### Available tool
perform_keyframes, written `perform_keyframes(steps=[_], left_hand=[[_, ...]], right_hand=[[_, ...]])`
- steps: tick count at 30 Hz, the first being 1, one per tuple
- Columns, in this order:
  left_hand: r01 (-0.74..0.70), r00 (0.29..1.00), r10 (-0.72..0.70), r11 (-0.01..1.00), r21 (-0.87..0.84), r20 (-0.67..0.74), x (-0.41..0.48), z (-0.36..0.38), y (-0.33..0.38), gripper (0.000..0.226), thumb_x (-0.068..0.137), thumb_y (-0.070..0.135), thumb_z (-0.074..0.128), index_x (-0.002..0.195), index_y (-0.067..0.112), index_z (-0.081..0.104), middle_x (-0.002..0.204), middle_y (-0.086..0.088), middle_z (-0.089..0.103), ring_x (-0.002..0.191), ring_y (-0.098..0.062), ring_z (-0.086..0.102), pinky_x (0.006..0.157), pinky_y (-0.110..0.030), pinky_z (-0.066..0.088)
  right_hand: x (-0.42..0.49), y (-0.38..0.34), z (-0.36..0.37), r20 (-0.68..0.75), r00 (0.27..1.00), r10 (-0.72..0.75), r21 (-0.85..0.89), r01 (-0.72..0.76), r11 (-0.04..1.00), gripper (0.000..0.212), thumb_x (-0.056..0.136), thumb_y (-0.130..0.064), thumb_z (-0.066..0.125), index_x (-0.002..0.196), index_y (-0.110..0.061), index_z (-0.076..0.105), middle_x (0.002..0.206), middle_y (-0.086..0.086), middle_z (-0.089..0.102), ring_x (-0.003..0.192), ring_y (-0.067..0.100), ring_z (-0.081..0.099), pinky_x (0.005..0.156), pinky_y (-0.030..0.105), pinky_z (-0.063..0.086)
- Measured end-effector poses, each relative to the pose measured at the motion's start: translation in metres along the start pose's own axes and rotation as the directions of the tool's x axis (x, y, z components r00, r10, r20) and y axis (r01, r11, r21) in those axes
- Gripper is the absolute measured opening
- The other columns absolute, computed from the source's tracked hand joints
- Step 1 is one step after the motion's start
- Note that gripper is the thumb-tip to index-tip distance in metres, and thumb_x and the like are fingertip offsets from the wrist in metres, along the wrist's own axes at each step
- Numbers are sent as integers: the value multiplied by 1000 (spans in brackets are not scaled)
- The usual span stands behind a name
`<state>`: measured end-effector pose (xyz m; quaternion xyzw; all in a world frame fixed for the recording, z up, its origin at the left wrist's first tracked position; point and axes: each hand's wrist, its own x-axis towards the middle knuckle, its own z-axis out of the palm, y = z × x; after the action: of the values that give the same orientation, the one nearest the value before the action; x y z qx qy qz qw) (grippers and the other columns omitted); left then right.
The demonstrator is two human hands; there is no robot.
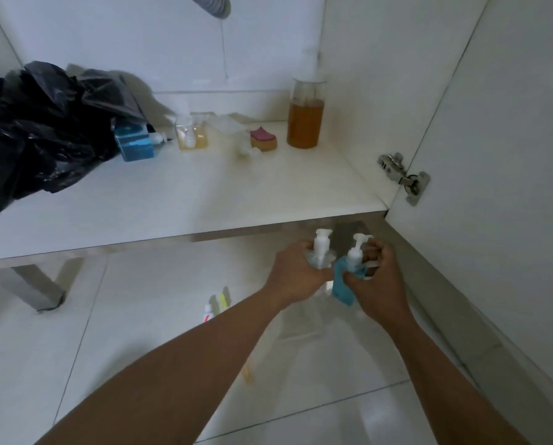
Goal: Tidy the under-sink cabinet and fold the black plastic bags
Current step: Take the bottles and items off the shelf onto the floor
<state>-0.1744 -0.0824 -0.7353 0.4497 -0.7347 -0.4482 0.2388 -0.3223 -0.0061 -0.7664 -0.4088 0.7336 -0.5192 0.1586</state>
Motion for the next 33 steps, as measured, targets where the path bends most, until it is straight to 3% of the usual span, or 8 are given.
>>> perform_keyframes(steps=[5,9,15,25,29,33], left_hand=[[2,1000,0,993,115,-16,33,39,-6,35,79,32,79,110,18,69,105,-2,71,93,-22,67,79,-32,54],[-4,999,-4,971,241,35,49,57,-18,26,81,27,76,102,12,70,98,-7,72,89,-25,69,68,-27,48],[9,999,-19,937,348,27,55,71,-37,28,85,36,71,102,14,68,101,-10,72,92,-30,69,77,-36,56],[2,1000,-10,906,423,16,50,67,-40,47,87,44,70,124,19,58,114,-5,67,106,-28,64,91,-38,49],[-15,1000,25,905,425,-17,45,55,-35,60,84,45,73,134,19,52,121,-3,65,114,-24,61,93,-36,46],[-41,994,81,907,420,-76,37,38,-23,64,86,48,70,140,21,49,131,-3,63,119,-23,59,99,-39,47]], right_hand=[[8,33,-6,-46,998,47,-68,-50,996,52,77,-5,80,123,-12,58,109,-8,56,100,12,54,86,27,44],[13,56,-1,-41,997,72,-69,-74,995,48,78,-5,79,121,-13,59,110,-4,59,100,16,59,89,33,50],[13,81,8,-21,997,81,-136,-83,987,43,78,-9,80,116,-17,61,109,1,64,98,17,62,83,30,51],[2,84,9,6,990,142,-160,-139,977,52,74,-12,85,120,-10,59,112,3,64,100,17,60,84,27,47],[-3,70,6,-59,989,137,-106,-143,984,62,72,-33,87,121,-6,61,112,6,65,102,17,61,87,31,52],[2,41,-2,-162,978,132,-71,-145,987,72,81,-48,74,136,-7,51,123,6,59,113,17,56,94,35,51]])
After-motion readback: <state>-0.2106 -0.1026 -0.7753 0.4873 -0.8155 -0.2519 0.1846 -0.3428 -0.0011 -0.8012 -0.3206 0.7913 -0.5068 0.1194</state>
